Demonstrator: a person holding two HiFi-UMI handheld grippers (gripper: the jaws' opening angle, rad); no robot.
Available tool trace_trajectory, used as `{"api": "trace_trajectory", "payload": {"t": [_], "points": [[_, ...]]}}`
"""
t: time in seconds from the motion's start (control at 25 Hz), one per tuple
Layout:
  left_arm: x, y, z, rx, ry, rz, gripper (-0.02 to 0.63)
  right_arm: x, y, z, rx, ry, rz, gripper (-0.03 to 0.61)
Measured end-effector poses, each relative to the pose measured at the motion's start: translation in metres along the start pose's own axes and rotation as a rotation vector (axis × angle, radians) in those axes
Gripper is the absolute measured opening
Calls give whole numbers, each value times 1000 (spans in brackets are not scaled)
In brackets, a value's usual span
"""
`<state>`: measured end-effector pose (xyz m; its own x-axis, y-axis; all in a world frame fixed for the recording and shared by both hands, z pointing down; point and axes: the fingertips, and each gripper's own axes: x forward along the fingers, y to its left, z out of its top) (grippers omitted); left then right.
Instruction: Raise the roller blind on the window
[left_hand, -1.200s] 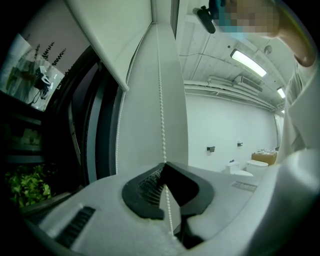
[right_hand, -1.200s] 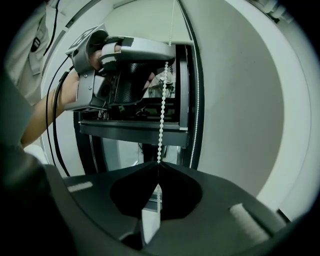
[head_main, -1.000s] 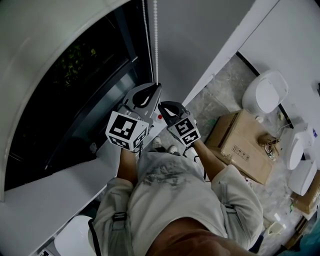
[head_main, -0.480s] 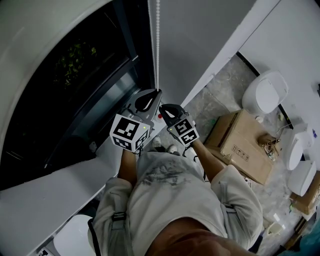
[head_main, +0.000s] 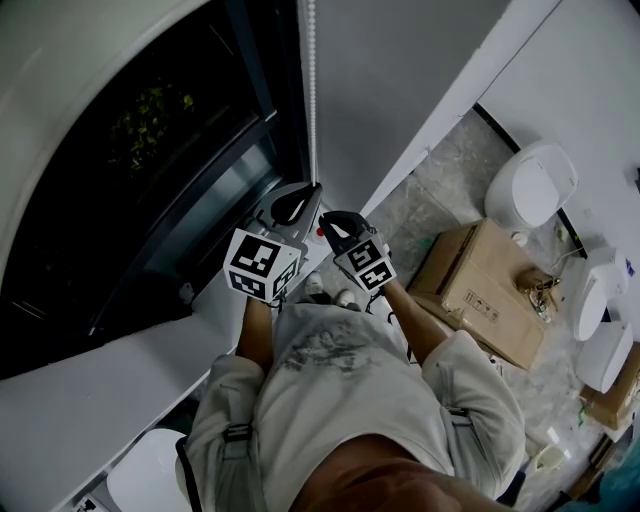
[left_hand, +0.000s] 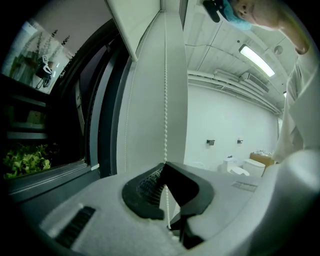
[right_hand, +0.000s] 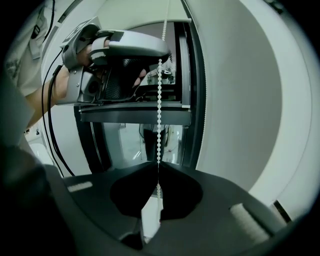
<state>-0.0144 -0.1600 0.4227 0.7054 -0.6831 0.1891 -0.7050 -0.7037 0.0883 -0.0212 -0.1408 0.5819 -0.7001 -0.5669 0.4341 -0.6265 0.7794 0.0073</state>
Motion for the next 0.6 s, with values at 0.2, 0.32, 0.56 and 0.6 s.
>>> {"api": "trace_trajectory", "payload": {"t": [0.2, 0.32, 0.56, 0.6], "points": [[0, 2, 1, -2, -3, 3, 11, -9, 2, 13, -13, -33, -4, 18], [0, 2, 1, -5, -7, 3, 11, -18, 3, 29, -32, -66, 3, 39], [-2, 4, 1, -7, -10, 8, 11, -40, -3, 66, -65, -136, -27, 46], [-2, 5, 1, -7, -10, 10, 11, -43, -5, 73, -65, -150, -34, 45]]}}
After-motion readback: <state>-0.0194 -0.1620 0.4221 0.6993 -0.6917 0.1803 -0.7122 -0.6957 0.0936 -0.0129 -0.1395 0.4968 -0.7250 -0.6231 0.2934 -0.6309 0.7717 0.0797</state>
